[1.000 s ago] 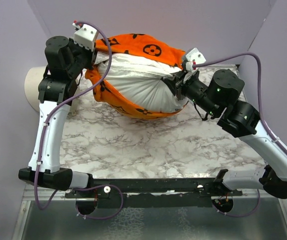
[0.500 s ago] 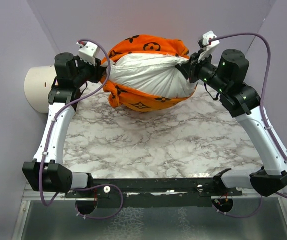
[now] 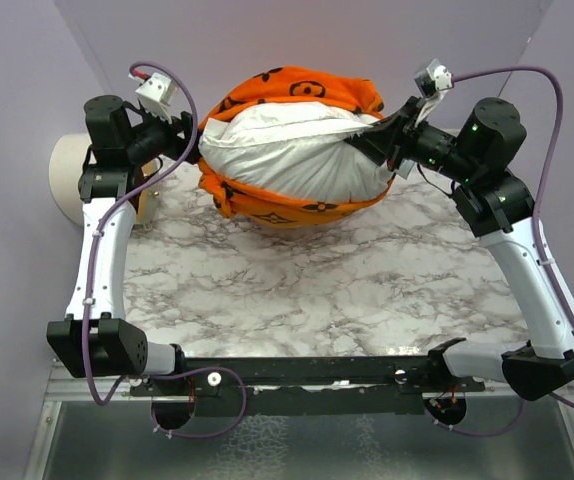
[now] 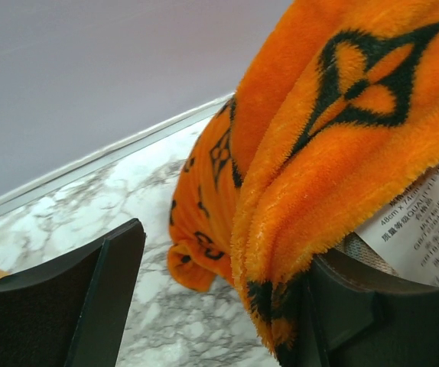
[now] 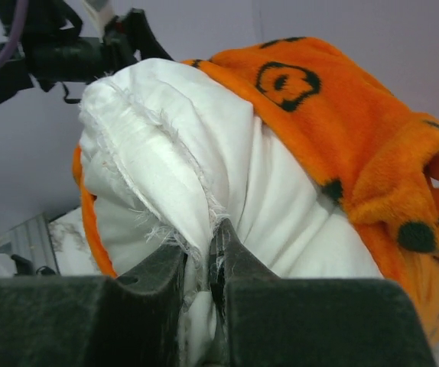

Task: Remove the pillowcase from the pillow
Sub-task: Remove the pillow from the pillowcase.

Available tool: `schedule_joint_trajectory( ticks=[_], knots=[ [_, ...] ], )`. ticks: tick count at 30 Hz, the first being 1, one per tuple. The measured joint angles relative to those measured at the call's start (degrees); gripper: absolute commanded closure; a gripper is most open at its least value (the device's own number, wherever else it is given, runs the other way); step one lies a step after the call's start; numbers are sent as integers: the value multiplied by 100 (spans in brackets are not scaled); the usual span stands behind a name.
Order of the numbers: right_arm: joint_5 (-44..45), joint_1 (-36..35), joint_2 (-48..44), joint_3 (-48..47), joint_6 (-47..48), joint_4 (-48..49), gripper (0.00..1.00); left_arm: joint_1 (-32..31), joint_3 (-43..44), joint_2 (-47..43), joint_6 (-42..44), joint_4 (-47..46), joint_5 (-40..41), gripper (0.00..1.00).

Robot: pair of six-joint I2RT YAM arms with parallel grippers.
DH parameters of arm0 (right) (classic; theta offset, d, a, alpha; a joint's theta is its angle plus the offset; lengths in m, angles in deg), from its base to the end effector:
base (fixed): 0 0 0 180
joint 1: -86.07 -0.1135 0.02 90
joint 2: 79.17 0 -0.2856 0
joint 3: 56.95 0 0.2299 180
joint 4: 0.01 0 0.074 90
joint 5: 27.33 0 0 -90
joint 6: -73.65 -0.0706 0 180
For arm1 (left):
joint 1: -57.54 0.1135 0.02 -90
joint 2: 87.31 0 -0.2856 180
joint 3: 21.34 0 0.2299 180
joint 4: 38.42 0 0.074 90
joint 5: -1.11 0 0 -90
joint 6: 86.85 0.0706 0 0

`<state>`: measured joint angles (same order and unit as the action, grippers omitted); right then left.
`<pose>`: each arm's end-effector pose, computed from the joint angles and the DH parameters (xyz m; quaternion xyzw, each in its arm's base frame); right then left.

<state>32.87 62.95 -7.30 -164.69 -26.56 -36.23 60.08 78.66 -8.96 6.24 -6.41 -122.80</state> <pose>0.2186 0.1315 0.5188 -0.2572 0.6607 0.3701 0.6003 0.3079 -0.0258 0.4542 0.1903 0.7338 -0.1936 0.6228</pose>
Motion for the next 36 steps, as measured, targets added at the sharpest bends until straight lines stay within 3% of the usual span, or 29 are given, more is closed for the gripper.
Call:
schedule_joint_trajectory(
  ticks=[5,9,15,16,22,24,27,30,36],
  knots=[
    [-1255,136,33,87,-789,894,99,103,474,-22,-632,251,-822,29],
    [-1464,149,435,-487,-1217,1040,99,-90,929,-22,-719,557,-907,28],
    [-680,155,1272,-1858,-1191,352,99,-181,1821,332,-713,1012,-667,12],
    [-426,146,1342,-2004,-1152,184,99,-179,2173,479,-710,1121,-562,3],
    [1032,127,1543,-2544,-920,-376,99,-133,4669,1276,-540,1613,1399,1],
    [1342,127,1543,-2546,-898,-409,99,-94,4538,968,-402,1414,2037,1],
    [1596,127,1587,-2549,-901,-444,99,-9,3211,17,-181,973,2081,1],
    [1668,127,1633,-2549,-911,-422,99,-2,2098,-798,-13,942,1106,1],
    [1574,127,1657,-2544,-935,-369,99,-35,1539,-872,-13,1029,-435,1]
  ],
)
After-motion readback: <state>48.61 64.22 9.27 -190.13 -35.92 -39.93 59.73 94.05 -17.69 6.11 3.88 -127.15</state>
